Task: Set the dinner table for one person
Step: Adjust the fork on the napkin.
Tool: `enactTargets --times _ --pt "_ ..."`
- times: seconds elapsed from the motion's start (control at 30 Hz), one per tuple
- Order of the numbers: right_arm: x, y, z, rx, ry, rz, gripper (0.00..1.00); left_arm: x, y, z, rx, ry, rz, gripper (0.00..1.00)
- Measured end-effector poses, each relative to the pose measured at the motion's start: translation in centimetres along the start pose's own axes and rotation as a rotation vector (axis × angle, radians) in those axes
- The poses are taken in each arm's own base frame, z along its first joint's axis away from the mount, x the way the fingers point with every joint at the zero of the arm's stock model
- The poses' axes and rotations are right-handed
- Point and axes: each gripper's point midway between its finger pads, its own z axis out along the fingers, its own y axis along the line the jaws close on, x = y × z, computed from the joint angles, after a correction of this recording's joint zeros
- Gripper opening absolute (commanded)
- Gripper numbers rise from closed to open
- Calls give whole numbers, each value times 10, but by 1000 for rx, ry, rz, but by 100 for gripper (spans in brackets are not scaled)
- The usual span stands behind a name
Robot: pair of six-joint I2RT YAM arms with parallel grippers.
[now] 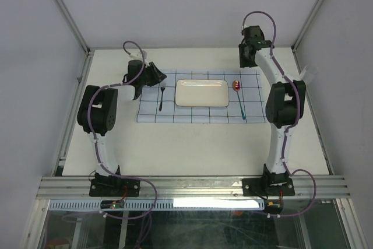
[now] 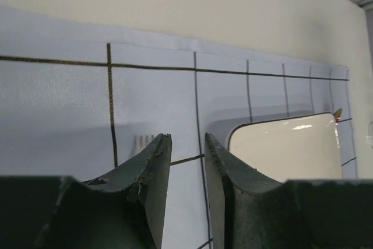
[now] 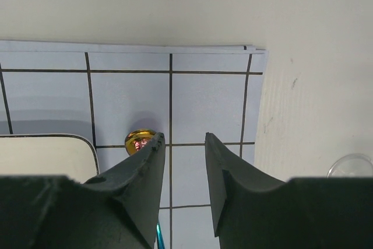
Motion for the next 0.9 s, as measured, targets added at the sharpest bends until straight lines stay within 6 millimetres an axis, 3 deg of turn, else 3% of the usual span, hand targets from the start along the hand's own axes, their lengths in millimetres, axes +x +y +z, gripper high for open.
enactTargets --times 0.13,0.3,0.4,0.5,0.63,0.77,0.9 --pt "-14 -4 -10 10 -25 6 39 -33 -31 -17 52 -62 27 38" --pt "-33 -13 -23 47 -72 0 45 -79 -83 -58 154 -168 79 46" --pt "-32 -26 -31 104 -65 -23 48 -85 -100 -81 195 -195 97 48" --pt "-28 -43 -46 176 -46 -44 50 -76 -100 -94 197 -181 96 48" --pt "-26 -74 -71 261 -32 -42 54 -43 -81 -97 166 -106 70 48" --pt "-30 -100 -96 320 -49 -16 59 -10 -60 -101 121 -36 40 48" --pt "-42 -115 -122 362 -80 -1 60 9 -51 -111 98 -3 24 48"
